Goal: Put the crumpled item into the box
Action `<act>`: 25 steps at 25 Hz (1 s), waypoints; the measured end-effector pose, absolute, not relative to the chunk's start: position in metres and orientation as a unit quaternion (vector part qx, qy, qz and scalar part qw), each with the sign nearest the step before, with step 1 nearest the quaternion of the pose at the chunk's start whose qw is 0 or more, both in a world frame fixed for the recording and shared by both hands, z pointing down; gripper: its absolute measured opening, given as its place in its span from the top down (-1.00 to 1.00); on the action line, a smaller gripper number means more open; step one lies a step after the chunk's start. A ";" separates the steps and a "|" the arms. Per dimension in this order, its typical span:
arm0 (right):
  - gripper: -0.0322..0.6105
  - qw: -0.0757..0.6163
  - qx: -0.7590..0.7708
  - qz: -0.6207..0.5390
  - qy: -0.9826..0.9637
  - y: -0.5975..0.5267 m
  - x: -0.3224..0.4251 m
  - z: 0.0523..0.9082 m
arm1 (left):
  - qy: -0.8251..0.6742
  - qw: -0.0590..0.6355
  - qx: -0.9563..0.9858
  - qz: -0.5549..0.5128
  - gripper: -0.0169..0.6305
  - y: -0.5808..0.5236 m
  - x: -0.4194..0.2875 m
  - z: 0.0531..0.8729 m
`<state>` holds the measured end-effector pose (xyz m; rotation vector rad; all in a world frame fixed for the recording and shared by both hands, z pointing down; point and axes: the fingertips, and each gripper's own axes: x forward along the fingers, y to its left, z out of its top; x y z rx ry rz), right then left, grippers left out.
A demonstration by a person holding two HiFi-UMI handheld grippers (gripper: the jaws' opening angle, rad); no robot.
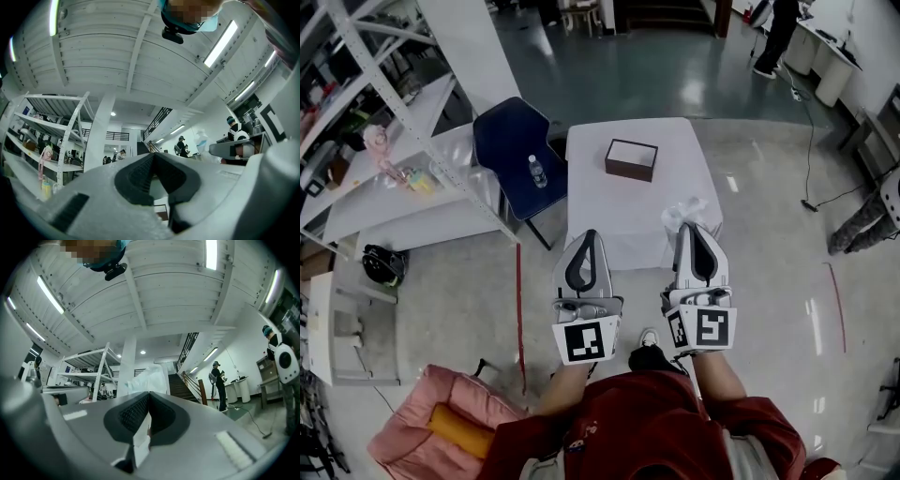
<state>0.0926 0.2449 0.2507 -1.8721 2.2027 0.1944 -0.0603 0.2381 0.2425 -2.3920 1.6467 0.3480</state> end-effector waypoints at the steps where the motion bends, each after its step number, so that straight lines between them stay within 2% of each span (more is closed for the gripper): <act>1: 0.89 0.121 -0.642 0.066 0.754 0.237 0.097 0.251 | 0.559 0.110 -0.814 0.113 0.94 0.230 -0.055 0.245; 25: 0.89 0.105 -0.637 0.036 0.763 0.087 0.195 0.271 | 0.565 0.099 -0.813 0.101 0.94 0.082 0.048 0.247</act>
